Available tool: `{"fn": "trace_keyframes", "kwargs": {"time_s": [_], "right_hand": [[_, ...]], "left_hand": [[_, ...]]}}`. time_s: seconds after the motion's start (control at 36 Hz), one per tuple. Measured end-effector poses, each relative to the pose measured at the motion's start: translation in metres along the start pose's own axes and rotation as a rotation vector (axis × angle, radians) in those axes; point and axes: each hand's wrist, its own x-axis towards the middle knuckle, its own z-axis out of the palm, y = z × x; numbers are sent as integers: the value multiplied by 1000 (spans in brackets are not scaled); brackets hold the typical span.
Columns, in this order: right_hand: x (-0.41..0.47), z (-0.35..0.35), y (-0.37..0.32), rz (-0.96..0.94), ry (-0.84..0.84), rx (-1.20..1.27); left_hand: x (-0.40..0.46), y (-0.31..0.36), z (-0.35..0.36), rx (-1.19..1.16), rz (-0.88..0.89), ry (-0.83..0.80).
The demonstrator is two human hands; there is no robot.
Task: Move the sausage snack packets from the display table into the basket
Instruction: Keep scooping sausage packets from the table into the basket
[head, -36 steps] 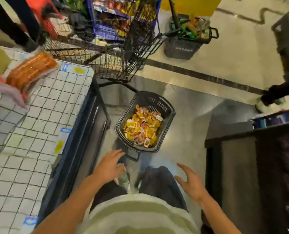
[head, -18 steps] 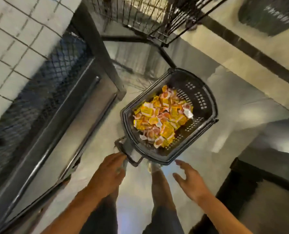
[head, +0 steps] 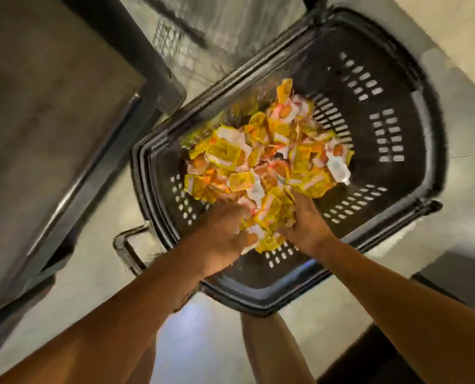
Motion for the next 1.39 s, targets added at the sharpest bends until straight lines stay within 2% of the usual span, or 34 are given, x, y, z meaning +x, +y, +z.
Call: {"fn": "trace_keyframes", "kwargs": {"time_s": [0.11, 0.25, 0.42, 0.58, 0.75, 0.89, 0.97, 1.06, 1.14, 1.17, 1.22, 1.28, 1.39], "right_hand": [[35, 6, 3, 132, -124, 228], [49, 16, 7, 179, -38, 210], [33, 19, 8, 205, -44, 301], [6, 4, -6, 205, -89, 318], [-37, -24, -29, 87, -38, 523], [-71, -50, -38, 22, 30, 713], [-85, -62, -44, 0, 26, 869], [-90, -67, -47, -29, -49, 1003], [-89, -62, -46, -38, -139, 1049], [-88, -58, -45, -42, -164, 1041], [-85, -48, -44, -41, -188, 1005], [-83, -39, -43, -25, -192, 952], [-78, -33, -39, 19, -228, 778]], "left_hand": [[37, -11, 1, 46, -63, -3], [48, -20, -4, -21, -97, 36], [29, -23, -4, -17, -119, 11], [3, -22, -5, -164, -194, -28], [-15, -1, -17, -474, -327, 9], [-23, 20, -25, -918, -490, 97], [-26, 24, -25, -1157, -525, 43], [-20, 21, -23, -1475, -523, -15], [-11, 24, -21, -1654, -342, -147], [-9, 27, -20, -1677, -319, -141], [-3, 31, -19, -1659, -376, -28], [1, 33, -16, -1564, -437, 82], [1, 26, -14, -1375, -494, 166]]}}
